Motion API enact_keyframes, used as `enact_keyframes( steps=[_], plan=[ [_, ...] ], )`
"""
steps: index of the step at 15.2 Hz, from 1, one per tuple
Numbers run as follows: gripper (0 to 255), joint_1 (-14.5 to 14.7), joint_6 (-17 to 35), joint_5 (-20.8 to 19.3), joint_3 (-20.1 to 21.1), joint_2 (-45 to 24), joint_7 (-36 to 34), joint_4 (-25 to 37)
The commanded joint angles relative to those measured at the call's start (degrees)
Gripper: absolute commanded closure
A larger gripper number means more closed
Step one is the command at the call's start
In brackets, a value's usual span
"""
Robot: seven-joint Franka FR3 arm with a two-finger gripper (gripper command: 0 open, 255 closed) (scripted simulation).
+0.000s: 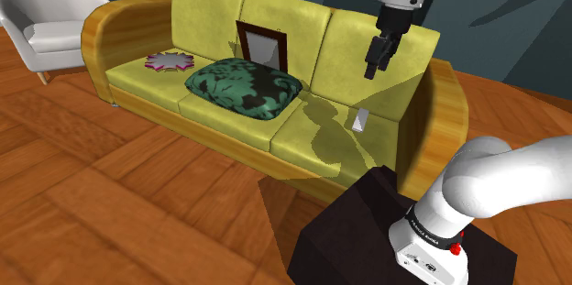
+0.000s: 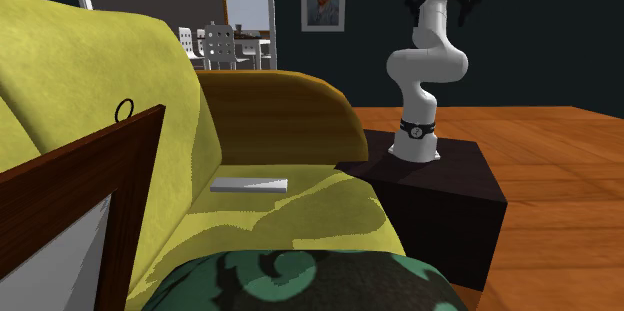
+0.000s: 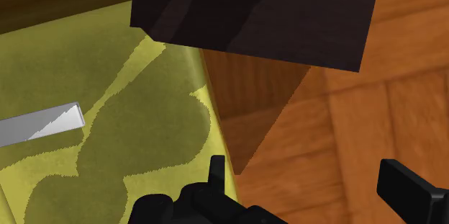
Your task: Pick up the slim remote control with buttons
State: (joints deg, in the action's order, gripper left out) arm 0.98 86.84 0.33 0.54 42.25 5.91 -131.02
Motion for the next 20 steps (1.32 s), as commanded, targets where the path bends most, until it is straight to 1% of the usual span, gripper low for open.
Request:
enact_keyframes(
  steps=[1, 10, 15, 20],
  plan=[
    [0, 0.00, 0.00, 0.00, 0.00, 0.00, 0.00, 0.00],
    [0, -5.42, 15.14, -2.36, -3.48, -10.53, -4.53, -3.89],
    [0, -8.26, 22.98, -3.29, -5.69, -17.72, -6.97, -4.11],
    [0, -10.84, 30.20, -3.71, -8.12, -25.54, -9.21, -3.04]
  ],
)
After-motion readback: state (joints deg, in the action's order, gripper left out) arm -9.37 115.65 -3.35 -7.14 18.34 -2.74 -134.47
